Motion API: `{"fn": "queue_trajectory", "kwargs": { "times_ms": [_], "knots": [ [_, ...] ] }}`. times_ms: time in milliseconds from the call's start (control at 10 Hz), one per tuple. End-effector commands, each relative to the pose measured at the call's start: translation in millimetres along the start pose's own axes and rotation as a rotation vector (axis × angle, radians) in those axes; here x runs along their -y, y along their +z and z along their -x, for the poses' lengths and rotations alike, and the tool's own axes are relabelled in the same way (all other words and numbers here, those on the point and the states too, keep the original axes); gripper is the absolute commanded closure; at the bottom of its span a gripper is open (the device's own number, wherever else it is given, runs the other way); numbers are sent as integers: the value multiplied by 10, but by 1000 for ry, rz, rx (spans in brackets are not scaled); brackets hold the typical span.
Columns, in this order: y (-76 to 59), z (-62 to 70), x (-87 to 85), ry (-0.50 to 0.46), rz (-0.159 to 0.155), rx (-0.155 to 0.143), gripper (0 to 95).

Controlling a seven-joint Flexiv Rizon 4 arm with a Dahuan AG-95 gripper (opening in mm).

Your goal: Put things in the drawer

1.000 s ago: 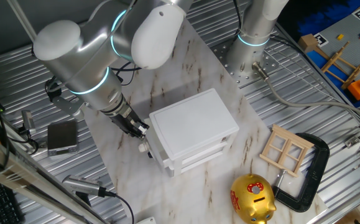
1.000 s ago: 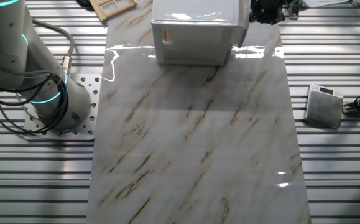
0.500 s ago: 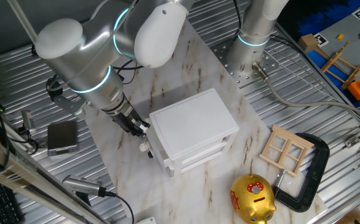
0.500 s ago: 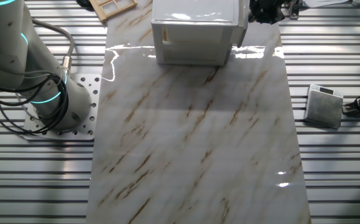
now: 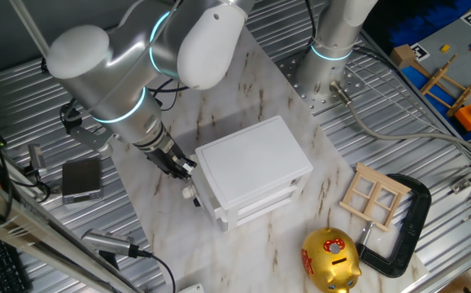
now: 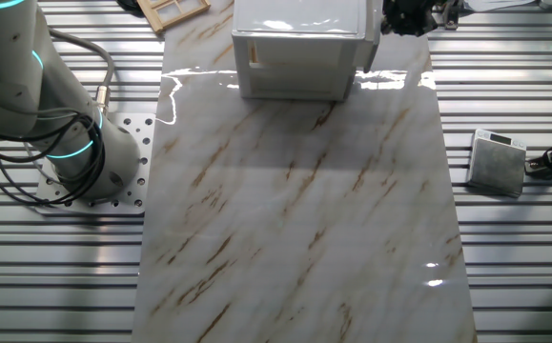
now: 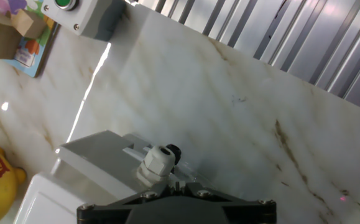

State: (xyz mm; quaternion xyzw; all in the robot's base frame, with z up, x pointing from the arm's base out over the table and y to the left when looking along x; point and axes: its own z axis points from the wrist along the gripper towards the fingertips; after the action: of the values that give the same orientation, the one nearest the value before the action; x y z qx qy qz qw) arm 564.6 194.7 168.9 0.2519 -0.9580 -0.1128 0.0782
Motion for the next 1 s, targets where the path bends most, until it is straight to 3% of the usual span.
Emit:
{"fn": "queue_trajectory", "kwargs": {
  "times_ms": [100, 1000],
  "knots": [
    [-7, -11, 0, 4, -7, 6, 950],
    [3, -202, -107, 17, 5, 8, 950]
  ]
}}
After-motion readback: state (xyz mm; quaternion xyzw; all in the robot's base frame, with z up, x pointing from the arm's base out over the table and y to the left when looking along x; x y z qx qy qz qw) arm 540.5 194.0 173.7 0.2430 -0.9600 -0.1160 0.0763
